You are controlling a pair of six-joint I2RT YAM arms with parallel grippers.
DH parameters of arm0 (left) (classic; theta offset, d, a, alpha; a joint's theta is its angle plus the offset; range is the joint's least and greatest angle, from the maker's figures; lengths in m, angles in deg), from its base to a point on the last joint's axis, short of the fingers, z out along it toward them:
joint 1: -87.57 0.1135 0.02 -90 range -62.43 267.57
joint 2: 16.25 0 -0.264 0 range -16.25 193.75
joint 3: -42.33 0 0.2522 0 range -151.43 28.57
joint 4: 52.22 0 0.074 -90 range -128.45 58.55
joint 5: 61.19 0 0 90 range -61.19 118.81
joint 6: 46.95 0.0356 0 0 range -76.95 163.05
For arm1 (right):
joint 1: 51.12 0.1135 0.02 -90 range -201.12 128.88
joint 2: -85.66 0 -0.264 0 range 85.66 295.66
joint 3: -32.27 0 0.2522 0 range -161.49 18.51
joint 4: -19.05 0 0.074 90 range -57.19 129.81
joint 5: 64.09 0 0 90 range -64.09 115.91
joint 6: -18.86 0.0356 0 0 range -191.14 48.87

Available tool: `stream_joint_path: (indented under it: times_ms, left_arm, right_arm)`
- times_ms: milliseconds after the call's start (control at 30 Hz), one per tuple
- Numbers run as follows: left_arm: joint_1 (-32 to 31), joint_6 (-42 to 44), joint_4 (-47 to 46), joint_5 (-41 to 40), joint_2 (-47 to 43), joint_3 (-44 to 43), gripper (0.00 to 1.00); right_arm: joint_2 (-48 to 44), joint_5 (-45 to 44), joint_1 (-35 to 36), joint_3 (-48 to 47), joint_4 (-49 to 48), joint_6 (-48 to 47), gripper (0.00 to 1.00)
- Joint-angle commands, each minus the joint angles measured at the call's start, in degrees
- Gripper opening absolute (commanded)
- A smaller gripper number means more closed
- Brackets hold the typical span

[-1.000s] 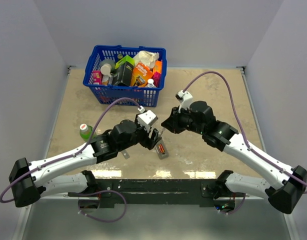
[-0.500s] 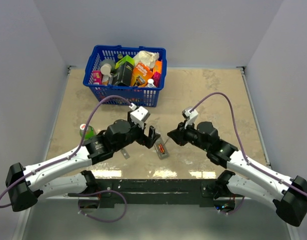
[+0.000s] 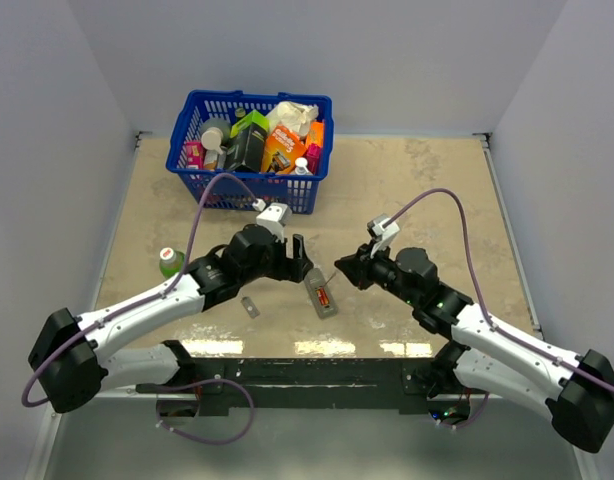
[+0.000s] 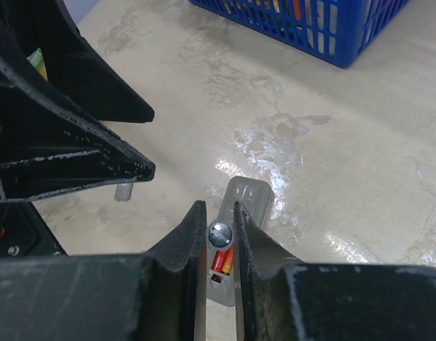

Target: Unload the batteries from the remote control

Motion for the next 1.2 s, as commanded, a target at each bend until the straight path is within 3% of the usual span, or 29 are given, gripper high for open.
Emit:
stream_joint_path:
  times_ms: [0, 133, 333, 633, 1167]
  left_arm:
    - [3.3, -6.0, -0.7, 3.5, 1.8, -0.6, 0.8]
    - [3.7, -6.2, -2.8, 6.1, 4.8, 0.0, 0.74]
    - [3.8, -6.0, -3.5, 8.6, 9.8, -0.8, 0.69]
    - [4.0, -6.6, -5.4, 7.4, 12.0, 1.1, 0.68]
    - [4.9, -9.7, -11.8, 14.2, 15.3, 3.1, 0.59]
  right_arm:
    - [0.2, -3.6, 0.0, -1.0, -2.0, -0.6, 0.0]
    - [2.1, -10.2, 0.0, -3.2, 3.9, 5.5, 0.0]
    - [2.2, -10.8, 0.0, -3.6, 4.1, 10.3, 0.0]
    - [6.9, -14.3, 0.0, -8.5, 12.8, 20.4, 0.0]
    - [9.2, -15.2, 0.3, -8.2, 10.6, 19.0, 0.0]
